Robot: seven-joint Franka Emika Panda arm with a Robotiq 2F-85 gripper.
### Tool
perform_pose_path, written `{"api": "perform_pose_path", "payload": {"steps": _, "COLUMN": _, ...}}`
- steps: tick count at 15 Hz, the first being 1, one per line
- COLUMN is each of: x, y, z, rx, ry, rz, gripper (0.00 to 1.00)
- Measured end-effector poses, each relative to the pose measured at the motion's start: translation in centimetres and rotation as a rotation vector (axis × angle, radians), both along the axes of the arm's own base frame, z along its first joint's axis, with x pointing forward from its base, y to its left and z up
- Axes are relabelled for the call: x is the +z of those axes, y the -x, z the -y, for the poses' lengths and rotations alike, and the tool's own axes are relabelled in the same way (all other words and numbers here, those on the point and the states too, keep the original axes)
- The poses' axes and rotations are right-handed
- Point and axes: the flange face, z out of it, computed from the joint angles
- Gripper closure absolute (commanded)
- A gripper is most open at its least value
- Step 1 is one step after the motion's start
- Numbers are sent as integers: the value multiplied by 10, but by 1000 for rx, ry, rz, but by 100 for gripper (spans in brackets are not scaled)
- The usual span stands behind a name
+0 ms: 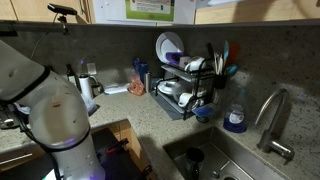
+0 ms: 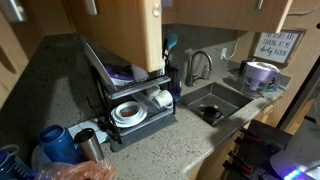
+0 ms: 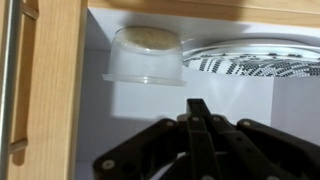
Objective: Open the right door of the cabinet above the sink
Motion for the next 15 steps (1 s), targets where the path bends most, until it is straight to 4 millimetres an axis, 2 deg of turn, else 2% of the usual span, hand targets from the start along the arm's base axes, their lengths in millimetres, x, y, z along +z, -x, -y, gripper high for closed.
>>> {"api": "perform_pose_path", "payload": {"steps": 7, "x": -6, "y": -10, "z": 20, "rx": -135, "ry": -68, "rz": 94, "gripper": 100}}
{"api": "perform_pose_path", "payload": {"steps": 15, "x": -7, "y": -14, "z": 28, "rx": -289, "ry": -132, "rz": 193, "gripper": 100}}
